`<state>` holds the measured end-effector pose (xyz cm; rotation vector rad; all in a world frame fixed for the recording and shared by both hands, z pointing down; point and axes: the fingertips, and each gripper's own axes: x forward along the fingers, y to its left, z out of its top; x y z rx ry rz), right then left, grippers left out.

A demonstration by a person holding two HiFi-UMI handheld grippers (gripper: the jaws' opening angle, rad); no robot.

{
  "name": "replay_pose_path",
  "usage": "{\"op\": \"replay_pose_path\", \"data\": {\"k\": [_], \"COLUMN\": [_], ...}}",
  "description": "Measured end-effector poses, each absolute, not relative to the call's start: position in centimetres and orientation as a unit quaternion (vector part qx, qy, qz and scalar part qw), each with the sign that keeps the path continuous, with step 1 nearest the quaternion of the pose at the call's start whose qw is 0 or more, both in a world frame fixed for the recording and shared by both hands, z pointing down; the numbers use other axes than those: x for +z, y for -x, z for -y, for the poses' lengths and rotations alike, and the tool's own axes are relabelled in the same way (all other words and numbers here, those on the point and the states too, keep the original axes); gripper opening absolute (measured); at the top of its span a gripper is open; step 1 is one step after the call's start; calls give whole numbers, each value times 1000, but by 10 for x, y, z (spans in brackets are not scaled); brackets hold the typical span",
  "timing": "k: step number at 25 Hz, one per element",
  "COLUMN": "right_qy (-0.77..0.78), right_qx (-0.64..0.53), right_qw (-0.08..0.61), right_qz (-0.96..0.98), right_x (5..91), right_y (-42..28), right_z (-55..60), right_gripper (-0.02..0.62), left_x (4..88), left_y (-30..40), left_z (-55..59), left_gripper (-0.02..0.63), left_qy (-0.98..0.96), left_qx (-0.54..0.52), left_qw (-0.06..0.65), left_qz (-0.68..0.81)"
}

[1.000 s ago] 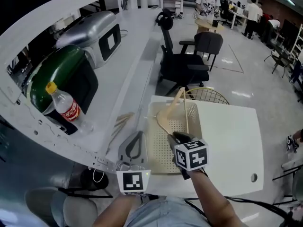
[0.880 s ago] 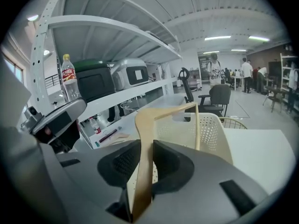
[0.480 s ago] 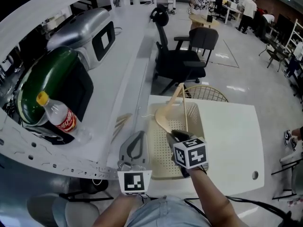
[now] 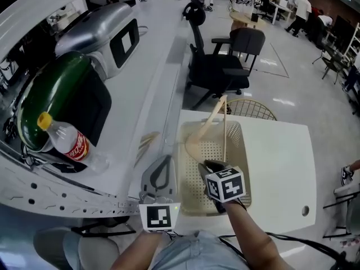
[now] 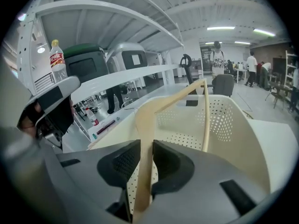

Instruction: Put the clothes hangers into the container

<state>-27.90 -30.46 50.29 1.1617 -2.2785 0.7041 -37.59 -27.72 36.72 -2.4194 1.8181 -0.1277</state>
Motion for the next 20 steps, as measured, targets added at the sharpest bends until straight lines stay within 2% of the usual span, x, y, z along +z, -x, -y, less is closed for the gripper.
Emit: {"op": "replay_pose_path", "data": {"k": [8, 20], "right_qy": [-411, -395], "right_qx": [307, 314], "right_qw": [237, 204], "right_qz": [825, 839], "right_x": [527, 512], "right_y": [279, 282], "right_z": [297, 295], "right_gripper": [77, 91], "left_x": [371, 374], "left_y": [374, 366], "left_z": [272, 267], "left_gripper": [11, 11], "left_qy": [795, 796], "left_qx": [-55, -68], "left_qw": [54, 55], "left_qz": [-601, -600]}}
